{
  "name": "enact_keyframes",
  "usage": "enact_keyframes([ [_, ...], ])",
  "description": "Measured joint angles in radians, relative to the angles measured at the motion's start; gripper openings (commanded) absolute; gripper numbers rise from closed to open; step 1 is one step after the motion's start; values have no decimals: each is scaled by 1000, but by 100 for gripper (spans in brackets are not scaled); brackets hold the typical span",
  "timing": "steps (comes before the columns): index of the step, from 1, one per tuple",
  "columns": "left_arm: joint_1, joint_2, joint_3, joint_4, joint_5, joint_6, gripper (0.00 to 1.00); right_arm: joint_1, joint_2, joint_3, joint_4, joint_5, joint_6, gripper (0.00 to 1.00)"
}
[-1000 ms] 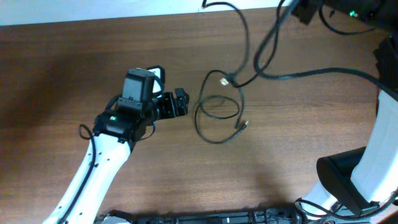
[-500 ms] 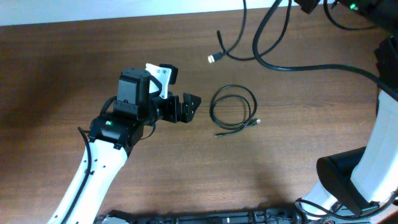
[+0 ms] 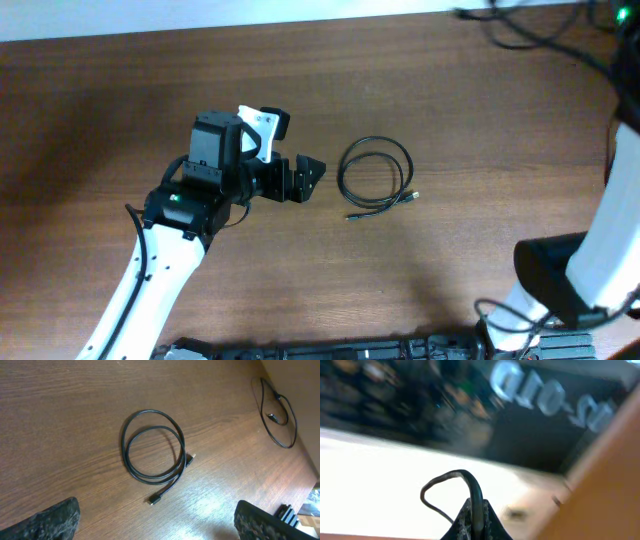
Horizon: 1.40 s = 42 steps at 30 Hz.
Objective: Untangle cables
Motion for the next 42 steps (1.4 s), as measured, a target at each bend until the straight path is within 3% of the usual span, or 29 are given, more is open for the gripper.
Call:
enact_keyframes([
  [7,0,0,0,0,0,0,99,-240,147,0,-102,55,189,4],
  [11,0,0,0,0,0,0,99,-352,240,-1,-142,-18,302,4],
  [21,0,0,0,0,0,0,99,-480,533,-2,-272,-199,384,4],
  [23,0,0,0,0,0,0,99,-489,572,-2,-296,-206,388,14],
  [24,0,0,0,0,0,0,99,-491,584,-2,-308,-208,387,24],
  [27,0,0,0,0,0,0,99,-504,619,-2,-345,-216,392,87],
  [28,0,0,0,0,0,0,99,-511,626,-2,-360,-217,392,93],
  [34,0,0,0,0,0,0,99,-529,630,-2,-435,-237,387,99],
  [42,0,0,0,0,0,2,99,-527,630,-2,-592,-558,224,99],
])
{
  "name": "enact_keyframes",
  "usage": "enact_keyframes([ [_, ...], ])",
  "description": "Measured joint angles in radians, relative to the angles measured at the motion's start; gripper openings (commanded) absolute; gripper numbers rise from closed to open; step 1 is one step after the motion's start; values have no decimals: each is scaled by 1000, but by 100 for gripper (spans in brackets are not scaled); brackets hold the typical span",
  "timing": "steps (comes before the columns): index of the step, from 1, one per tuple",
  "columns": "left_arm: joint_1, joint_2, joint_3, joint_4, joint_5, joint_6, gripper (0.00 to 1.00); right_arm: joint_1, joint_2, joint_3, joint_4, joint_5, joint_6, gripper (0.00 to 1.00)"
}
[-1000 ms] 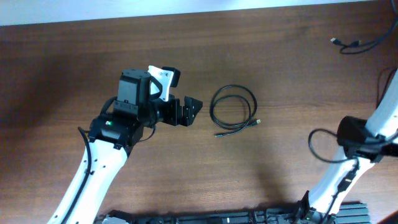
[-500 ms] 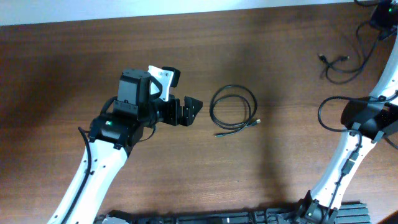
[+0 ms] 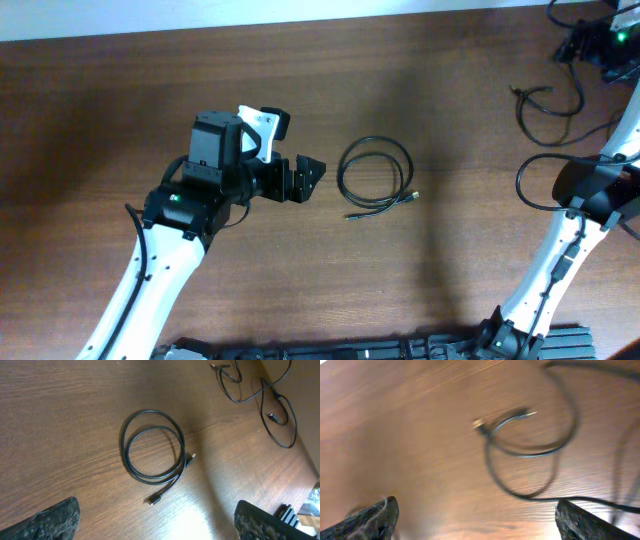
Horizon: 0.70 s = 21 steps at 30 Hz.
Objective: Untangle cables
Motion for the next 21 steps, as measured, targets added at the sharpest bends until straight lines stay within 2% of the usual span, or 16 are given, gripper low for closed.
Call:
enact_keyframes([
  [3,0,0,0,0,0,2,99,15,0,0,-53,-94,-89,99],
  [9,0,0,0,0,0,2,99,130,0,0,-53,-154,-148,99],
  [16,0,0,0,0,0,2,99,320,0,-14,-53,-142,-159,99],
  [21,0,0,0,0,0,1,99,462,0,-160,-53,-63,-158,97],
])
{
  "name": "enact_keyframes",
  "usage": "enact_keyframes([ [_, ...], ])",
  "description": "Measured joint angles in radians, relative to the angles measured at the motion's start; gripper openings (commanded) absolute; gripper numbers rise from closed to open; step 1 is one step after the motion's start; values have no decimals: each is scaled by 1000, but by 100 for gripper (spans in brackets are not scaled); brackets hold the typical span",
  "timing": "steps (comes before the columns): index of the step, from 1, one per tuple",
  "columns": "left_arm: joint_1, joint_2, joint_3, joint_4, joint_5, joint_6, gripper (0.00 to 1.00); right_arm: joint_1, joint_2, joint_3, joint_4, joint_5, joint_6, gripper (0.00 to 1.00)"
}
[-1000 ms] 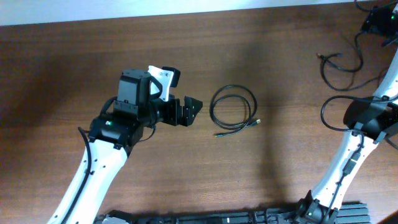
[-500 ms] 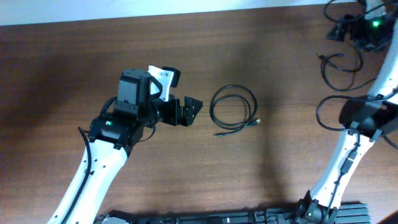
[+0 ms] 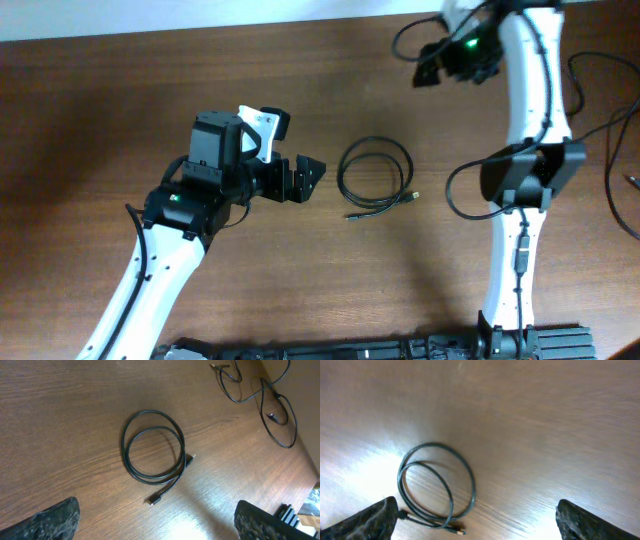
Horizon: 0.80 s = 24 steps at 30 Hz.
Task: Untangle cables
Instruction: 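Bring the right gripper back and grasp the coiled black cable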
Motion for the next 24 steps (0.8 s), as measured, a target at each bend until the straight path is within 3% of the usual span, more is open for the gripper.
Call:
enact_keyframes([
  [6,0,0,0,0,0,0,99,121,0,-182,-1,86,0,95],
  [14,0,0,0,0,0,0,99,172,1,-443,-2,188,-8,89],
  [24,0,0,0,0,0,0,99,218,2,-516,20,229,-16,87],
])
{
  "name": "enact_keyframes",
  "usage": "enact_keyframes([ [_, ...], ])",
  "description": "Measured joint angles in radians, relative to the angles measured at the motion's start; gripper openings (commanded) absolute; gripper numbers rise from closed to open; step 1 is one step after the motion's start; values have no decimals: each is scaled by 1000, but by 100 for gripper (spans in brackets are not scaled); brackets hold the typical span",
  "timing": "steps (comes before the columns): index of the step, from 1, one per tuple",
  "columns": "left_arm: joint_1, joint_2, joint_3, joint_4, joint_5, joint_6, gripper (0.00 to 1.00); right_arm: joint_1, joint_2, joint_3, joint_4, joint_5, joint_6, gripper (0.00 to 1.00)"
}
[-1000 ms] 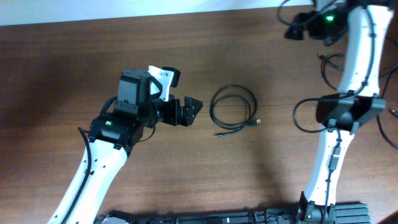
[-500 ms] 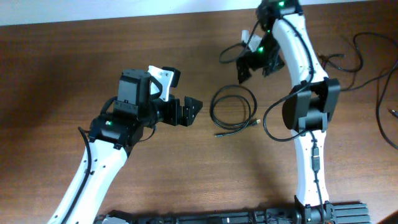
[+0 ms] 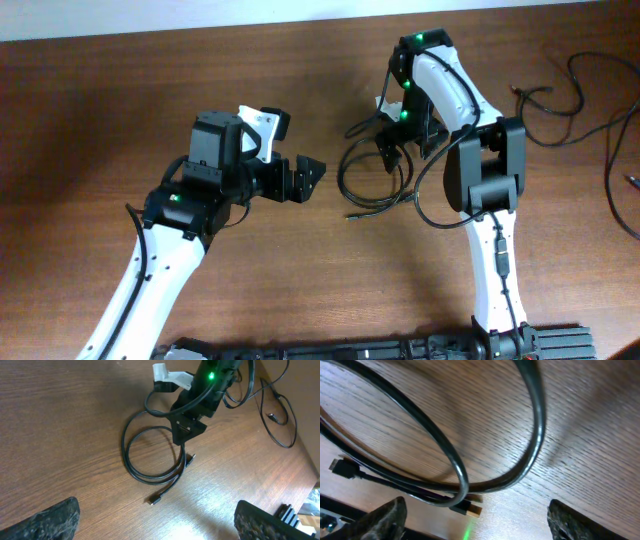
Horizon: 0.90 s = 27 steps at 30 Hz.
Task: Untangle cables
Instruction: 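Bring the right gripper back and grasp the coiled black cable, then move the coiled cable to the right edge with the right gripper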
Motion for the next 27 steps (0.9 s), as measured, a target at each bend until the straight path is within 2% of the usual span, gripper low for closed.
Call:
enact_keyframes([
  [8,0,0,0,0,0,0,99,11,0,-15,-23,23,32,88],
  [12,0,0,0,0,0,0,99,11,-32,-145,-21,48,63,88],
  [15,0,0,0,0,-1,0,99,11,-130,-268,-2,57,85,88],
  [20,0,0,0,-7,-113,0,99,11,-306,-332,240,61,102,88],
  [24,0,0,0,-15,-296,1,99,11,-326,-374,471,62,119,88],
  [27,0,0,0,-41,-394,1,99,11,-326,-458,575,62,126,88],
])
